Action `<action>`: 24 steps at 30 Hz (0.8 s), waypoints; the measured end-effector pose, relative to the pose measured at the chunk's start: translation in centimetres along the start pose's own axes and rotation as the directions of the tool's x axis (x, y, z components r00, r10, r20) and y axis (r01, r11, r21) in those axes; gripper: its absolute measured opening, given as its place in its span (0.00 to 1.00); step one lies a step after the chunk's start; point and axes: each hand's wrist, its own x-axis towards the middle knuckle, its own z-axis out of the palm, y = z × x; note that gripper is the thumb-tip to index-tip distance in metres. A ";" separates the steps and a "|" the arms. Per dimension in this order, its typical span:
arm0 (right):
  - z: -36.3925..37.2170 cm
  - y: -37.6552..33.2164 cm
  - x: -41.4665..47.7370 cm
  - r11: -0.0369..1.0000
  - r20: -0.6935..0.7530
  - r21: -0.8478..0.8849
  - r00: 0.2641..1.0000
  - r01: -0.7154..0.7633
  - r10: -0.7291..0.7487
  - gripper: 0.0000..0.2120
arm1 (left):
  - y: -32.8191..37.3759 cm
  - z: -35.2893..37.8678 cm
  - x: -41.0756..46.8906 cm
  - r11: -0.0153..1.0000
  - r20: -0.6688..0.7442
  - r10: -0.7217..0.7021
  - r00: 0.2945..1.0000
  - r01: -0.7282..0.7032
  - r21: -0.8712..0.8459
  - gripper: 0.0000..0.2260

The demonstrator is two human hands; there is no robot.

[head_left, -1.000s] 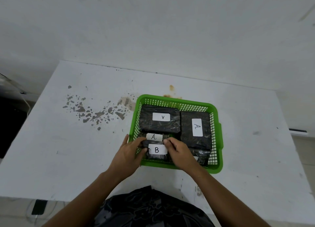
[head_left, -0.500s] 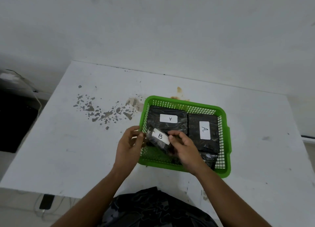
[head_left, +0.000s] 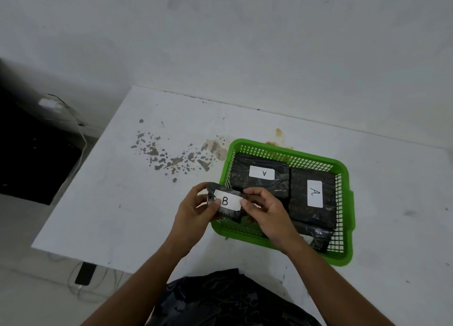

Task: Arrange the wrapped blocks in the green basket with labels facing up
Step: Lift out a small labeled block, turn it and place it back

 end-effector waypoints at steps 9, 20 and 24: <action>-5.0 0.9 -0.3 0.969 -0.212 -0.247 0.976 0.002 -0.056 0.08 | -1.7 0.8 0.9 0.679 0.115 0.373 0.921 -0.355 0.643 0.17; -2.3 5.5 0.7 0.602 -0.081 -0.798 0.987 0.020 -0.141 0.08 | -4.1 0.6 0.4 0.226 0.439 0.245 0.865 -0.491 0.841 0.28; -1.9 5.7 1.0 0.434 -0.078 -0.900 0.970 0.031 -0.231 0.08 | -4.3 0.6 0.0 0.217 0.441 0.206 0.874 -0.480 0.850 0.30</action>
